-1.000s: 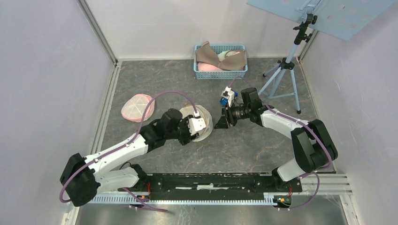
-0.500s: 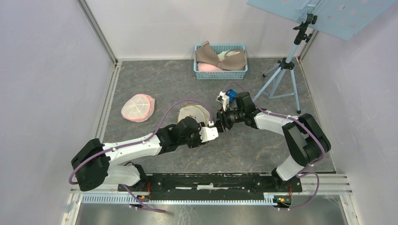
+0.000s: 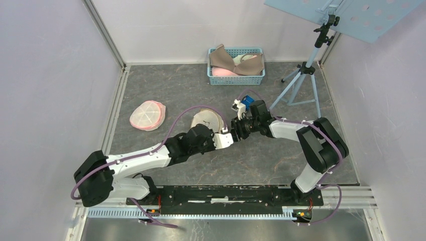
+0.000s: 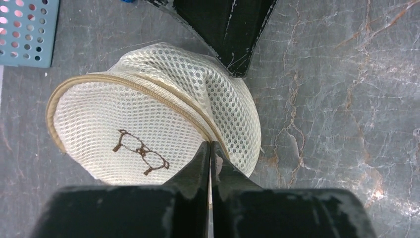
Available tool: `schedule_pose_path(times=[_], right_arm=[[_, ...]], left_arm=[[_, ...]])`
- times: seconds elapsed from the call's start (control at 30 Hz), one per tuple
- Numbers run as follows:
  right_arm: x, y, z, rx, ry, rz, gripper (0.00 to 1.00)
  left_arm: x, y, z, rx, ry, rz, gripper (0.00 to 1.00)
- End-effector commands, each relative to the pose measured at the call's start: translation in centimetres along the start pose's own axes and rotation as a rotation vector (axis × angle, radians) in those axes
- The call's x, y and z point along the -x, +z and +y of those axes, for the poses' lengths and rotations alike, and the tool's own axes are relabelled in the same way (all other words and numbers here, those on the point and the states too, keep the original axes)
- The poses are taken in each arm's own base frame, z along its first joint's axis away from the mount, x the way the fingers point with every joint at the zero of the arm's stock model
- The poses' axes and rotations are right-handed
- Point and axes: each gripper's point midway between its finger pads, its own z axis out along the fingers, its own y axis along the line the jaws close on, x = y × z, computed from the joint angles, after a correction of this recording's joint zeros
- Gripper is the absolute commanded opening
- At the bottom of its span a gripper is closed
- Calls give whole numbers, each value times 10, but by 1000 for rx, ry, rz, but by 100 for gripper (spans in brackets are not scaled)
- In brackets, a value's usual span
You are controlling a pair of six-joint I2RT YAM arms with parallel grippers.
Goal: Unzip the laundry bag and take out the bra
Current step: Open the laundry bag at the center of the board.
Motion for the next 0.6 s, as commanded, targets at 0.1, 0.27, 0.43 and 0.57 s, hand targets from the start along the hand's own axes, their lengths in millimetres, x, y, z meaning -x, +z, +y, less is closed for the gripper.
schedule_pose_path(times=[0.1, 0.27, 0.43, 0.57], right_arm=[[23, 3, -4, -25, -40, -41, 50], [24, 4, -8, -41, -58, -35, 50], [33, 1, -15, -58, -72, -50, 50], [51, -9, -29, -81, -67, -83, 50]], left_arm=[[33, -23, 9, -14, -61, -77, 2], [62, -43, 11, -50, -162, -158, 2], [100, -68, 24, -74, -252, -267, 2], [107, -81, 61, -47, -412, -302, 2]])
